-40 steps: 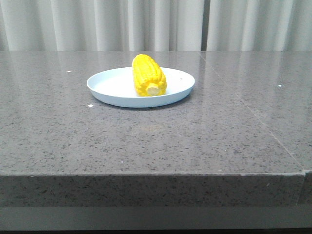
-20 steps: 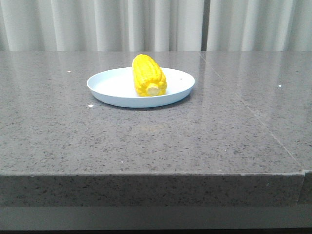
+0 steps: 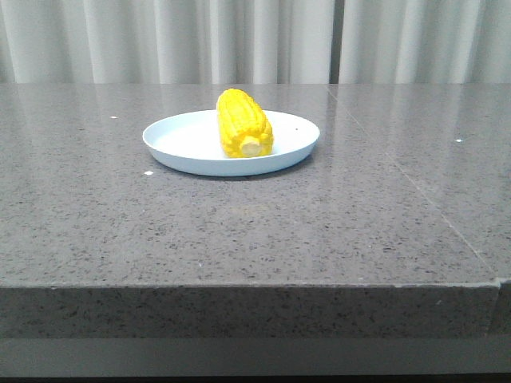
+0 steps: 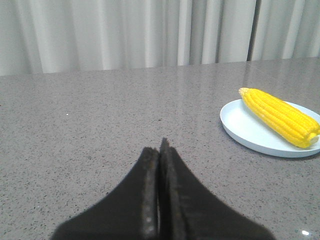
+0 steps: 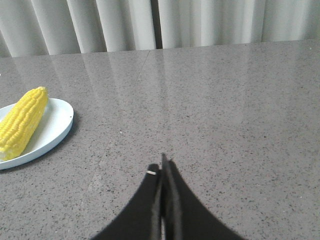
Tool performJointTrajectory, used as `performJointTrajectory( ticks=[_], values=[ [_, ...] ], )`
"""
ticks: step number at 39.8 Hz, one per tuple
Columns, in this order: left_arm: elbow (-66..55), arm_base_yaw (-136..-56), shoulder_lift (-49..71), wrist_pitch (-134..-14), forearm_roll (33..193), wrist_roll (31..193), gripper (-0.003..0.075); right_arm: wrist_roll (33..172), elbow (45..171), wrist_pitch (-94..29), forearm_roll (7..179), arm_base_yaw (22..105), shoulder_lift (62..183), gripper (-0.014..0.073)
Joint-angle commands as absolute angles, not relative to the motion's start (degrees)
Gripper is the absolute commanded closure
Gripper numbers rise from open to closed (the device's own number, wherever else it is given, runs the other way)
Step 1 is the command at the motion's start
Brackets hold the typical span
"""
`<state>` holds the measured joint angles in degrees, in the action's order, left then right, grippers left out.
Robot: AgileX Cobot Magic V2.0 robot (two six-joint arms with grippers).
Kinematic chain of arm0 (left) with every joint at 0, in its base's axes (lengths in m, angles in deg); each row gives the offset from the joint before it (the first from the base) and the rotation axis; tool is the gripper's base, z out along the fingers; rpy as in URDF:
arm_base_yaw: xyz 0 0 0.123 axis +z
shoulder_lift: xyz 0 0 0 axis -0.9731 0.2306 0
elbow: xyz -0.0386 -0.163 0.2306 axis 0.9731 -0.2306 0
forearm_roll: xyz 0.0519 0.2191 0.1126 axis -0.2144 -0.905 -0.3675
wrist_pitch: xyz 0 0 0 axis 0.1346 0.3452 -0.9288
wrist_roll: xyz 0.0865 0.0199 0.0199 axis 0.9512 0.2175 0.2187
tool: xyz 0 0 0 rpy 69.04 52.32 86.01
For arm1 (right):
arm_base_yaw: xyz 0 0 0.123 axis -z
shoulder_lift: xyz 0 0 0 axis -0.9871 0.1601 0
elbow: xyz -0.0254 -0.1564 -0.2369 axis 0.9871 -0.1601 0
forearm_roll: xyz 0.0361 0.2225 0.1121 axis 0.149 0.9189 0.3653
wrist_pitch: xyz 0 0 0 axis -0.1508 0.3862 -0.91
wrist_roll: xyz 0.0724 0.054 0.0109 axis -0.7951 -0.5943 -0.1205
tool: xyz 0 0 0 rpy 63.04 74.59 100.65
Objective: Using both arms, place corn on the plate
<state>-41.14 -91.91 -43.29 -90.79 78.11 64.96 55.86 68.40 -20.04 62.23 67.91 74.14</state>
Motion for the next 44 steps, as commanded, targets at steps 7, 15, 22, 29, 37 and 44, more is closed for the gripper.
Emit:
performJointTrajectory(
  ticks=[7, 15, 22, 29, 37, 44],
  values=[
    [-39.65, -92.25, -42.55, -86.67, 77.96, 64.95, 0.0741, 56.35, 69.78, -24.96, 60.71, 68.18, 74.81, 0.0663],
    [-39.65, -92.25, -42.55, -86.67, 77.96, 64.95, 0.0741, 56.35, 69.78, -24.96, 60.71, 68.18, 74.81, 0.0663],
    [-39.79, -92.25, -42.55, -85.67, 77.96, 64.95, 0.0741, 56.35, 69.78, -24.96, 60.71, 68.18, 74.81, 0.0663],
    [-43.17, -90.18, -42.95, -81.37, 78.9, 65.48, 0.0741, 56.35, 69.78, -24.96, 60.71, 68.18, 74.81, 0.0663],
    [-48.38, -82.71, -45.92, -77.12, 90.9, 77.29, 0.0741, 56.35, 69.78, -24.96, 60.71, 68.18, 74.81, 0.0663],
    [-54.69, -76.98, -47.57, -69.84, 91.18, 77.29, 0.0741, 56.35, 69.78, -24.9, 60.71, 68.18, 74.8, 0.0663]
  ],
)
